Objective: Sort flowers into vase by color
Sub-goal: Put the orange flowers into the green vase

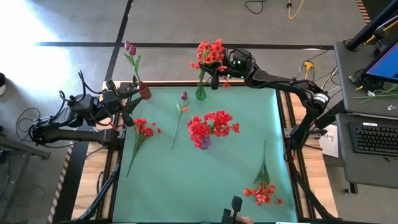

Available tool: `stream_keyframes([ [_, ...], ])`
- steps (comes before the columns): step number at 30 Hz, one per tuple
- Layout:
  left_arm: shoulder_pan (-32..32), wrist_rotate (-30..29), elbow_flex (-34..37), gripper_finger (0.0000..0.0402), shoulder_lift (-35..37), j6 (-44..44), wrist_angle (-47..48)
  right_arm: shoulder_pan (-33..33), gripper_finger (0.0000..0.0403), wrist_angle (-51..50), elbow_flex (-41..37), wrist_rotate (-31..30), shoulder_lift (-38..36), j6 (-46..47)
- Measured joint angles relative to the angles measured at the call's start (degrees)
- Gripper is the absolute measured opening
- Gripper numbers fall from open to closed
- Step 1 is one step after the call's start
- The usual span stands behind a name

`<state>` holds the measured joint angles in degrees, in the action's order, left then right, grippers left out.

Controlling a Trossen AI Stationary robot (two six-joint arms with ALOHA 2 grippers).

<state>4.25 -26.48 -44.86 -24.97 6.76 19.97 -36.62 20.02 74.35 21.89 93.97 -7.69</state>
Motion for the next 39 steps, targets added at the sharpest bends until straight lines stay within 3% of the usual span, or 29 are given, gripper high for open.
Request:
stream_keyframes([
  [21,-0.02,0.00,0.00,0.0139,0.00,0.00,0.00,0.00,0.0028,-0.06,0.00,-1.05,0.00,0.16],
  [39,0.00,0.00,0.00,0.0139,0.00,0.01,0.00,-0.02,0.0077,-1.47,0.02,-3.96,0.00,-0.45],
])
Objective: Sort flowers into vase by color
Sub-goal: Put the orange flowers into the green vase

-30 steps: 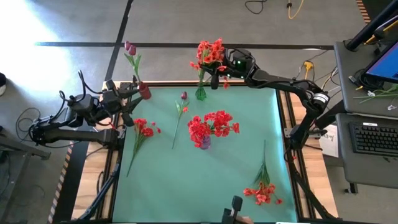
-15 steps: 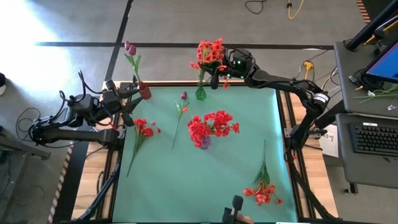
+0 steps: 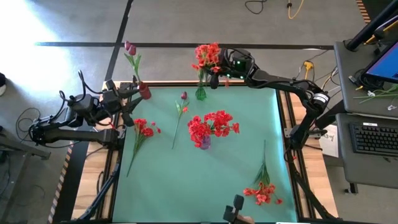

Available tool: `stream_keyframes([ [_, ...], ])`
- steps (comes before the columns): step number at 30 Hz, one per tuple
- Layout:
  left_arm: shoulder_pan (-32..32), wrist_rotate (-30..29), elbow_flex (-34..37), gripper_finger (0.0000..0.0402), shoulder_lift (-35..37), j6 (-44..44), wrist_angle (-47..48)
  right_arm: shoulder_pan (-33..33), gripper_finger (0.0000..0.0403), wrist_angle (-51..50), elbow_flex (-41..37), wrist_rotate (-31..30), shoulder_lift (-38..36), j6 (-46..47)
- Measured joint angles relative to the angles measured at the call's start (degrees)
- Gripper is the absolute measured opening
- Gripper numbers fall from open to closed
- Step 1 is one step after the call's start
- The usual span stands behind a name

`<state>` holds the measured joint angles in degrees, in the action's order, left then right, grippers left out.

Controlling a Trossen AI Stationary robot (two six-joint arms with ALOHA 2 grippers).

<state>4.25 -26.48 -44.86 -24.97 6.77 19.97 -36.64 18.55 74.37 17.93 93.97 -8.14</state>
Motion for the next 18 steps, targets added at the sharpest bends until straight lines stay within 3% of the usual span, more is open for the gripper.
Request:
stream_keyframes([
  [10,-0.02,0.00,0.00,0.0139,0.00,0.00,0.00,0.00,0.0018,0.24,0.32,0.01,0.00,1.88],
  [18,-0.02,0.00,0.00,0.0139,0.00,0.01,0.00,-0.13,0.0017,0.23,1.15,0.48,0.00,5.24],
])
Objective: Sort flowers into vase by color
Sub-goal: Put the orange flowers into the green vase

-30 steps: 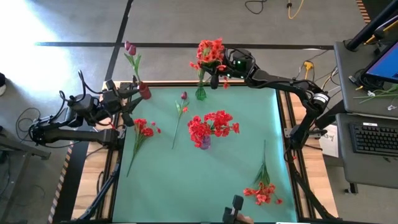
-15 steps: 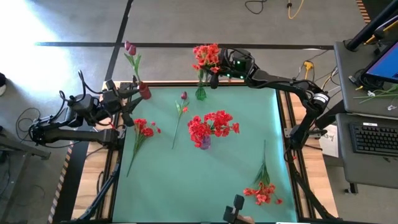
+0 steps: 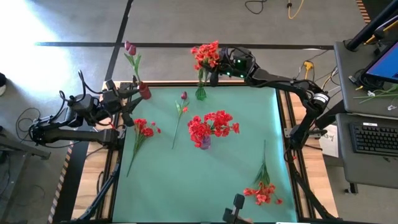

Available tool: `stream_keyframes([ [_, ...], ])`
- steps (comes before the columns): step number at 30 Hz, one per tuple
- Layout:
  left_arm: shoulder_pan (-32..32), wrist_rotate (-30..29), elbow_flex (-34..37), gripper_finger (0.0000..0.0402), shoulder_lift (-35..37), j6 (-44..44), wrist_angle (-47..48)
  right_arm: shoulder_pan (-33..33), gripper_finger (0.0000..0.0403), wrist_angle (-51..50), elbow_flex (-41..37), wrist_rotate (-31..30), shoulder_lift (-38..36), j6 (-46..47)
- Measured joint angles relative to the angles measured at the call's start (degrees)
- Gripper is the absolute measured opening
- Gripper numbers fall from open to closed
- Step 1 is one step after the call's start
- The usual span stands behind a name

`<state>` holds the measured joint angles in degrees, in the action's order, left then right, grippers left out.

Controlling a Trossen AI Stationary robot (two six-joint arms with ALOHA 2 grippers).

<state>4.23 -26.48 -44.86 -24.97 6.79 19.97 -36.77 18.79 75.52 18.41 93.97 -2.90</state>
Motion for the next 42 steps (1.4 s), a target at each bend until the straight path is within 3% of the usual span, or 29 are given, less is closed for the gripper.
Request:
stream_keyframes([
  [42,0.00,0.00,0.01,0.0139,0.00,0.17,0.02,0.15,0.0018,7.48,0.59,-3.46,2.56,5.33],
])
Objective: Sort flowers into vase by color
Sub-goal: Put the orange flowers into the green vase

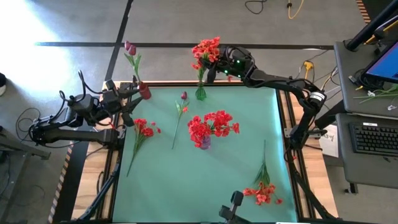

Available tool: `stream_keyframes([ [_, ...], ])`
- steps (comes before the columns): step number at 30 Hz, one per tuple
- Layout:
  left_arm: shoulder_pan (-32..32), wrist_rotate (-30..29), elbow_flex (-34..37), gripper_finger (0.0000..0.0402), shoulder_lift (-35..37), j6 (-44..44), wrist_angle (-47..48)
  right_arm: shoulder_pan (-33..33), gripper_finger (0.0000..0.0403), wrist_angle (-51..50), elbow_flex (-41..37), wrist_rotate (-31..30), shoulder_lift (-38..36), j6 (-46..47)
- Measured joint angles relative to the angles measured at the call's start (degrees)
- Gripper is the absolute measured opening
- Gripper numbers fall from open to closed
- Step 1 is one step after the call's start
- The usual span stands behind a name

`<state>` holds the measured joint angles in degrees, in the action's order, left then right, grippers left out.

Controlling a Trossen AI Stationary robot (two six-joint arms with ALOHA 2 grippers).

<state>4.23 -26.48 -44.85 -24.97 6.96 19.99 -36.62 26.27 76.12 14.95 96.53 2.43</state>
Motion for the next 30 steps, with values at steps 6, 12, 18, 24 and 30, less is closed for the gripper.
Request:
stream_keyframes([
  [6,0.00,-0.02,0.01,0.0139,0.00,0.02,0.00,0.00,0.0018,-0.19,-0.02,-0.01,0.00,-0.74],
  [12,0.00,0.00,0.01,0.0139,0.00,0.02,0.28,0.39,0.0018,-0.25,-0.11,-0.01,0.00,-1.98],
  [18,0.00,0.00,0.01,0.0139,-0.01,0.01,0.37,0.42,0.0024,-0.63,-0.13,-0.01,0.00,-1.97],
  [24,0.00,0.00,0.01,0.0139,-0.02,0.02,0.35,0.39,0.0047,-0.76,-0.13,-0.03,0.00,-1.92],
  [30,0.01,0.00,0.01,0.0139,-0.01,0.02,0.33,0.39,0.0068,-1.24,-0.15,-0.03,0.00,-1.97],
])
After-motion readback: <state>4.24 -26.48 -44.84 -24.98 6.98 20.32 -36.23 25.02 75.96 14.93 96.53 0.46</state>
